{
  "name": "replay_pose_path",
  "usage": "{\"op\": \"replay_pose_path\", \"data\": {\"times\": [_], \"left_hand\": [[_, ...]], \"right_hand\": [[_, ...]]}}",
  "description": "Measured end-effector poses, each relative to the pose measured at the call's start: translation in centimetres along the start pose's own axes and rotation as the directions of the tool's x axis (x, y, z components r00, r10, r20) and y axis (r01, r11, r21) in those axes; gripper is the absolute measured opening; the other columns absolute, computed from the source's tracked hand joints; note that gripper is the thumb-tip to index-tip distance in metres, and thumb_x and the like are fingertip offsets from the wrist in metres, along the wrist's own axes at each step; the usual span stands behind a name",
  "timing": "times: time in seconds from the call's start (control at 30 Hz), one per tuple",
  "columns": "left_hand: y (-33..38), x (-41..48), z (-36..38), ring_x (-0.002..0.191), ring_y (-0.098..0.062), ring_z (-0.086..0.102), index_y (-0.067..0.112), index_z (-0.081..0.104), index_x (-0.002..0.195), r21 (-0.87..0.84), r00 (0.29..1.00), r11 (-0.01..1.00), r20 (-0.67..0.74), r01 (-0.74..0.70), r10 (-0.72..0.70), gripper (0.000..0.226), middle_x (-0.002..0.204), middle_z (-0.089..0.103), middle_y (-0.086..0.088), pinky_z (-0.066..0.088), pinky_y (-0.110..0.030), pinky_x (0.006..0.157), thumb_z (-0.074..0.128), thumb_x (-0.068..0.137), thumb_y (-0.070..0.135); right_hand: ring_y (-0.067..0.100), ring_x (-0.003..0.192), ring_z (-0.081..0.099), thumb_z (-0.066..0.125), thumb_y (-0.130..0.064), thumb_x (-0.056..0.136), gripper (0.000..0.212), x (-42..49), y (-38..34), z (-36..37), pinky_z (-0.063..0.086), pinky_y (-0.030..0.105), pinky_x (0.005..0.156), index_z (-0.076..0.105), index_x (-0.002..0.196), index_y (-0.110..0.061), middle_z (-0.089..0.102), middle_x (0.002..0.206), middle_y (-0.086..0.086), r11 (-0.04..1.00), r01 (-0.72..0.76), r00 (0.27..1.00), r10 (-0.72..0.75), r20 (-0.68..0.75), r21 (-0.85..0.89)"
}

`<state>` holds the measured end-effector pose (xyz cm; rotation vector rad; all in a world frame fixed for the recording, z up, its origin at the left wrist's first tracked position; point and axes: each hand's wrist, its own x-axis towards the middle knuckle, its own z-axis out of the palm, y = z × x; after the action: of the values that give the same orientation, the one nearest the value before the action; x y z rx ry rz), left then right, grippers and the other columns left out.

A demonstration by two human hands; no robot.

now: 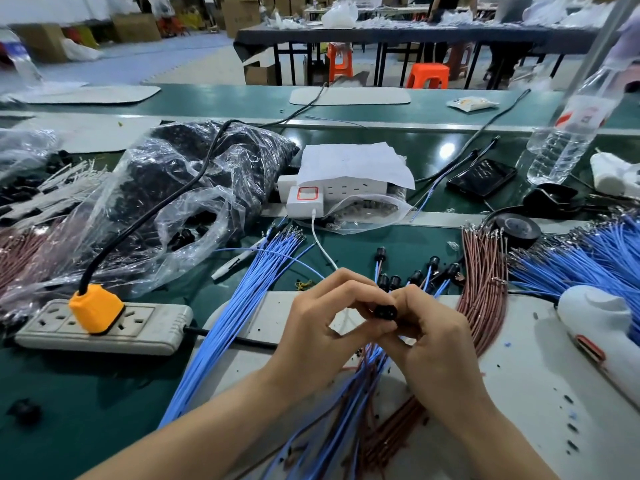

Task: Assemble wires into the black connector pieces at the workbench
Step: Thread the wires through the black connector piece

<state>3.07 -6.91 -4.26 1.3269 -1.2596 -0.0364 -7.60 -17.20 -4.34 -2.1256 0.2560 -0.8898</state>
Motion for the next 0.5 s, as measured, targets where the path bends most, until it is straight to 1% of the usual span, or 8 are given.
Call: {"op": "replay_pose_path", "data": {"times": [0.1,0.2,0.3,0.4,0.5], "left_hand": [[-0.05,0.04,-0.02,0.082,-0.018,0.063,0.012,0.066,0.098,-0.065,0.999,0.997,0.021,0.048,-0.046,0.018,0.094,0.06,0.0,0.054,-0.03,0.076,0.071,0.08,0.013],[-0.17,0.06,-0.04,0.083,-0.019,0.063,0.012,0.066,0.097,-0.104,0.997,0.992,0.033,0.076,-0.073,0.018,0.096,0.06,0.0,0.053,-0.029,0.076,0.071,0.08,0.013],[-0.24,0.06,-0.05,0.083,-0.019,0.063,0.013,0.066,0.097,-0.106,0.997,0.991,0.036,0.078,-0.074,0.018,0.096,0.06,0.0,0.054,-0.03,0.076,0.071,0.08,0.013],[-0.24,0.02,-0.06,0.083,-0.019,0.064,0.011,0.068,0.096,-0.095,0.997,0.992,0.037,0.077,-0.074,0.018,0.096,0.061,-0.001,0.054,-0.031,0.076,0.072,0.079,0.01],[-0.19,0.04,-0.03,0.083,-0.019,0.064,0.005,0.068,0.097,-0.078,0.997,0.995,0.044,0.064,-0.06,0.019,0.096,0.061,-0.006,0.054,-0.03,0.077,0.073,0.078,0.003]], "right_hand": [[0.013,0.071,0.064,0.07,-0.007,0.075,0.009,0.03,-0.06,-0.06,0.056,0.029,0.065,0.062,0.079,-0.004,0.065,0.076,0.001,0.999,0.027,0.999,-0.026,-0.026,0.026],[0.007,0.074,0.063,0.068,-0.008,0.075,0.008,0.02,-0.01,-0.05,0.056,0.021,0.067,0.061,0.077,-0.006,0.066,0.079,-0.001,0.998,0.056,0.998,-0.055,-0.036,0.012],[0.005,0.075,0.063,0.069,-0.008,0.073,0.009,0.04,0.22,0.02,0.055,0.017,0.067,0.062,0.078,-0.006,0.065,0.08,-0.003,0.999,0.052,0.998,-0.051,-0.033,0.016],[0.005,0.074,0.062,0.068,-0.007,0.072,0.009,0.12,0.39,0.07,0.055,0.018,0.066,0.062,0.077,-0.005,0.064,0.079,-0.005,0.999,0.044,0.999,-0.043,-0.021,0.011],[0.008,0.074,0.062,0.067,-0.007,0.073,0.009,0.14,0.53,0.01,0.056,0.027,0.064,0.061,0.078,-0.003,0.064,0.079,-0.003,0.999,0.044,0.999,-0.044,0.002,0.003]]}}
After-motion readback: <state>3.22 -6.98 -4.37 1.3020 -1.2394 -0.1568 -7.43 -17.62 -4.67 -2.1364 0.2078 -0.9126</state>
